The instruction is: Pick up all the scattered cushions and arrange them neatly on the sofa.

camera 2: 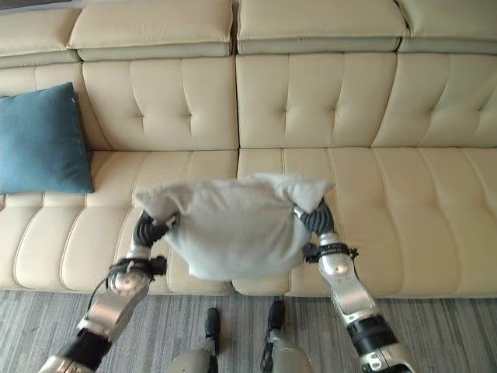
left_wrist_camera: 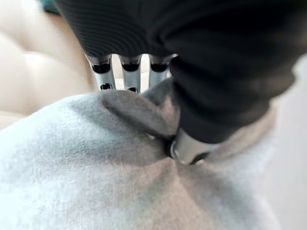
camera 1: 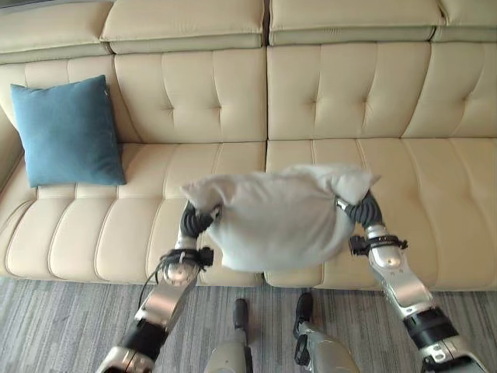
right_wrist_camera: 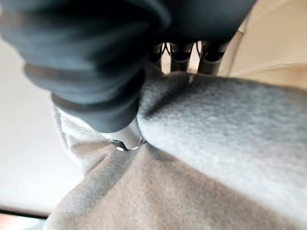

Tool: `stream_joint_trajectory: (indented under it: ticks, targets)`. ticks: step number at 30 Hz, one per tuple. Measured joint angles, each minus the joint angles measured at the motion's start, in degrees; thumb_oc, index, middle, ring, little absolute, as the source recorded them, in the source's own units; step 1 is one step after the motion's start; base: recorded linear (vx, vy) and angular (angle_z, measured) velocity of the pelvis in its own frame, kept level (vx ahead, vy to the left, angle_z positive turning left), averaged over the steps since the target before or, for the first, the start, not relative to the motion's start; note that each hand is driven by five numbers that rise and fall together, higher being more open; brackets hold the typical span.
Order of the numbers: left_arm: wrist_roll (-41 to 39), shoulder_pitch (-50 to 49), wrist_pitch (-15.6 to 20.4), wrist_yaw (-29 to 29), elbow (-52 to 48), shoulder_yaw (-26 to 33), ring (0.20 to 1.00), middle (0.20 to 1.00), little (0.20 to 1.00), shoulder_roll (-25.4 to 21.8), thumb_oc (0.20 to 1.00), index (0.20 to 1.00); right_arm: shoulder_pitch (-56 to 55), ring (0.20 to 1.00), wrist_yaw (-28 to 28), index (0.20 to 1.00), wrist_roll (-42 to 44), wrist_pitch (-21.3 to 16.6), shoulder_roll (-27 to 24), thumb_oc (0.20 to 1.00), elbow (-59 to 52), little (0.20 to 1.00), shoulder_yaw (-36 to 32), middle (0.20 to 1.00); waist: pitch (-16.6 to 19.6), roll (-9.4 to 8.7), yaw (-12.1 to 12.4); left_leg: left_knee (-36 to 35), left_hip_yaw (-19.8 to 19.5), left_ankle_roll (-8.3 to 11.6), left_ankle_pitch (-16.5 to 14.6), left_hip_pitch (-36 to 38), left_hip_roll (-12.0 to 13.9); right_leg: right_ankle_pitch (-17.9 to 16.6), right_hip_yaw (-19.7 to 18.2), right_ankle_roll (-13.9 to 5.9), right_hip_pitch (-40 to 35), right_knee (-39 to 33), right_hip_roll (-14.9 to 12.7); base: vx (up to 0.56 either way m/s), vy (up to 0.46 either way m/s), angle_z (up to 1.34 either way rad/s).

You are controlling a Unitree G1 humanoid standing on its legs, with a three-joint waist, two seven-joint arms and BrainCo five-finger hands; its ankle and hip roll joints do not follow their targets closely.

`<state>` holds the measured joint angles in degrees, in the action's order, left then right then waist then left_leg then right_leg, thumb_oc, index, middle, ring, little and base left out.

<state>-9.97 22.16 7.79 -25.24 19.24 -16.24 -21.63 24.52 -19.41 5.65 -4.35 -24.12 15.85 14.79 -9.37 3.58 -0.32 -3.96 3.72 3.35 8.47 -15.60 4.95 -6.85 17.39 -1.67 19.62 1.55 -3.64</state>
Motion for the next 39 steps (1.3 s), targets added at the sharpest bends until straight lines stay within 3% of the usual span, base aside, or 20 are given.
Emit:
stream_joint_trajectory:
  ticks: [3,9,10,11,17,21,25,28,33,37,39]
  targets:
    - [0.5,9.1,-0.2,-4.2,6.1,-2.2,0.200,0.200,0.200,-1.8,0.200,0.200,8.4,0.200,-3.7,0.200,-0.1,0.0,-0.3,0.200,6.5,0.200,2.7,0.200,0.0,0.09,-0.3,-0.5,0.0,0.15,0.4,-1.1,0.0,-1.2,0.1,1.68,0.9,-0.8,0.2,-0.04,0.001,0.01]
    - [2.6,22.7,-0.2,-7.2,14.6,-6.9,0.200,0.200,0.200,-5.7,0.200,0.200,20.7,0.200,-7.2,0.200,0.0,0.0,-1.3,0.200,15.2,0.200,5.5,0.200,-0.1,0.18,-0.3,-0.5,0.1,0.21,0.5,-4.3,-0.1,-1.5,-0.1,2.06,4.0,-1.2,0.1,-0.01,0.000,0.00]
    - [2.6,22.7,-0.1,-7.3,14.8,-7.3,0.887,0.887,0.887,-5.6,0.887,0.887,20.7,0.573,-7.5,0.573,0.0,0.0,-1.3,0.573,15.4,0.573,5.7,0.573,-0.1,0.18,-0.3,-0.5,0.1,0.21,0.5,-4.4,-0.1,-1.5,-0.1,2.06,4.1,-1.3,0.1,0.00,0.000,0.00]
    - [2.6,25.4,0.0,-7.4,20.9,-10.2,1.000,1.000,1.000,-5.7,1.000,1.000,23.3,1.000,-8.1,1.000,0.2,-0.1,-0.8,1.000,20.3,1.000,7.1,1.000,-0.1,0.18,-0.4,-0.5,0.1,0.21,0.5,-4.7,-0.2,-1.5,-0.1,2.06,4.4,-1.4,0.1,0.00,0.000,0.00]
    - [2.1,27.7,-0.3,-7.3,24.4,-8.4,1.000,1.000,1.000,-5.4,1.000,1.000,26.4,1.000,-10.5,1.000,1.0,-0.2,-0.1,1.000,21.7,1.000,6.8,1.000,-1.1,-0.07,-0.4,-0.5,0.0,0.22,0.5,-7.4,-0.2,-1.5,0.0,2.07,6.6,-1.9,0.2,0.01,-0.001,0.02]
    - [1.8,31.2,-0.1,-6.3,26.7,-8.6,1.000,1.000,1.000,-8.2,1.000,1.000,32.2,1.000,-10.5,1.000,2.1,-0.1,-2.9,1.000,24.5,1.000,7.0,1.000,-1.5,-0.34,-0.4,-0.5,-0.1,0.26,0.5,-8.3,-0.2,-2.3,0.0,1.61,6.8,-3.4,0.4,0.01,0.001,0.03]
    - [-3.1,36.6,0.1,-3.9,33.3,-8.4,1.000,1.000,1.000,-9.3,1.000,1.000,37.9,1.000,-10.6,1.000,9.6,-0.3,-2.5,1.000,30.5,1.000,6.4,1.000,-1.5,-0.35,-0.4,-0.5,-0.2,0.26,0.5,-8.8,-0.4,-3.0,0.0,1.69,6.8,-4.4,0.4,0.00,0.000,0.00]
    - [-10.4,37.5,0.6,-1.3,35.3,-7.9,1.000,1.000,1.000,-11.5,1.000,1.000,40.9,1.000,-11.5,1.000,19.0,-0.4,-3.0,1.000,33.1,1.000,4.1,1.000,-1.5,-0.36,-0.4,-0.5,-0.2,0.26,0.5,-9.0,-0.5,-3.4,0.1,1.94,6.7,-4.9,0.3,0.00,0.000,0.00]
    - [-14.3,37.6,0.7,1.0,35.4,-7.8,1.000,1.000,1.000,-11.5,1.000,1.000,42.6,1.000,-11.5,1.000,26.1,-0.7,-3.2,1.000,35.5,1.000,2.2,1.000,-1.5,-0.36,-0.3,-0.5,-0.6,0.26,0.5,-9.0,-0.6,-3.5,0.1,1.95,6.4,-4.9,0.2,0.01,0.023,0.05]
    - [-16.1,31.2,1.6,2.3,26.0,-6.3,1.000,1.000,1.000,-11.4,1.000,1.000,36.9,1.000,-10.9,1.000,29.5,-2.0,-2.8,1.000,30.1,1.000,0.2,1.000,-1.5,-0.37,-0.3,-0.5,-1.1,0.26,0.5,-7.0,-0.9,-3.5,0.0,1.92,4.2,-4.9,0.1,0.02,0.027,0.05]
    - [-15.9,20.1,2.8,2.8,11.7,-1.1,1.000,1.000,1.000,-11.4,1.000,1.000,25.1,1.000,-9.7,1.000,29.0,-3.2,-3.4,1.000,15.5,1.000,-2.6,1.000,-1.6,-0.51,-0.4,-0.5,-1.4,0.26,0.5,-6.0,-1.0,-3.4,0.0,1.83,3.0,-5.0,0.3,0.02,0.024,0.06]
